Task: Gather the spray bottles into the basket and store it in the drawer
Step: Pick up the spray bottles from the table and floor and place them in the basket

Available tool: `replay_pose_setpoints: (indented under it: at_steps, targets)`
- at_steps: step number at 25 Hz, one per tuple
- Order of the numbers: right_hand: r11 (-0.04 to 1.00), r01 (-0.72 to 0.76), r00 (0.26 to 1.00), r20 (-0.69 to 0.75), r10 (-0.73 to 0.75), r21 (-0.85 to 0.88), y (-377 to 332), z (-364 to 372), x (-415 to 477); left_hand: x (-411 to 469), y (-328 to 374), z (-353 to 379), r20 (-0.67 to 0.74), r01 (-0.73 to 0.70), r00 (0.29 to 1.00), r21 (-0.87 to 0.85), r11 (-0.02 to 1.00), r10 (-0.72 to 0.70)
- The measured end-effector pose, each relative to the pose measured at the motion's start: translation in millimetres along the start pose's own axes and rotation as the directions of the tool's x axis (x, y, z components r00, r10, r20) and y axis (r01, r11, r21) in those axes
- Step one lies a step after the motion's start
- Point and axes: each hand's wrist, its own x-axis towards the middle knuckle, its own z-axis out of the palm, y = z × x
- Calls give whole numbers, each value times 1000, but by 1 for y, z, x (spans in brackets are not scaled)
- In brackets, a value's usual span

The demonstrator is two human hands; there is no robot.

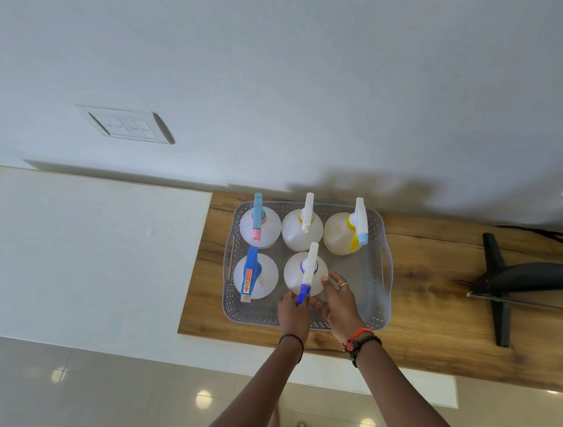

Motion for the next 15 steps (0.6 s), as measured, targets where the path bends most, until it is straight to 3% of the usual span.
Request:
replay_pose_setpoints:
  at_steps: [8,15]
  targets:
    - [999,-12,999,40,14,-43,1,0,1,3,-7,3,-65,15,998,-57,998,-19]
    - [994,-16,1000,5,16,-107,4,1,-1,-2,-10,1,-18,19,1000,-44,999,-20]
